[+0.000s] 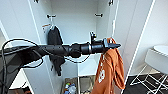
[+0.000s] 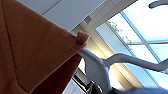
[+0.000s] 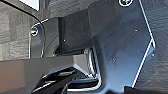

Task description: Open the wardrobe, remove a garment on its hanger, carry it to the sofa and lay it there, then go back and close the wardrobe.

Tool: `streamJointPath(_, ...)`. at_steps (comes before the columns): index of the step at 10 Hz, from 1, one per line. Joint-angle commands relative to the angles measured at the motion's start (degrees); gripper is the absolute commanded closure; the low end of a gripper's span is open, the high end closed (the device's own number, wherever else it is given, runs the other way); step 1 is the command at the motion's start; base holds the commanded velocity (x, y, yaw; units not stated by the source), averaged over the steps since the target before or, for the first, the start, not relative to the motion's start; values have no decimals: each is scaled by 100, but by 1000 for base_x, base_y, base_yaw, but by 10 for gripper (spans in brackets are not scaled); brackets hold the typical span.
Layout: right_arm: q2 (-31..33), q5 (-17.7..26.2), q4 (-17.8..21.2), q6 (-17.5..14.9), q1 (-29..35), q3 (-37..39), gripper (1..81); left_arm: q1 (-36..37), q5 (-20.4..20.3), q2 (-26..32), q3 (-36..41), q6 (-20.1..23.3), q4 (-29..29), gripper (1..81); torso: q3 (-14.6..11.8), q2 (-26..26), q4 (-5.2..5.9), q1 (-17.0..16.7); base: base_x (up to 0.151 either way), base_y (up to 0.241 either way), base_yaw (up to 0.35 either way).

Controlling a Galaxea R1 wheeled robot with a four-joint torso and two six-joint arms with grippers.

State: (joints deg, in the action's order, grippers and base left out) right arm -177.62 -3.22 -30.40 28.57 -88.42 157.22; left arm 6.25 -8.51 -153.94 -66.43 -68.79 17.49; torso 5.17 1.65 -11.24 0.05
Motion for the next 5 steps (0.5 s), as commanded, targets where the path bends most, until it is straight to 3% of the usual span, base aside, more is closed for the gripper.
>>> streamJointPath(1,-40,234,26,-1,241,-35,10,1023,-467,56,33,226,333,811,0,0,0,0,-70,0,0)
streamJointPath(5,-40,234,26,-1,250,-34,10,768,-407,205,200,226,535,811,-2,2,0,-5,0,0,0)
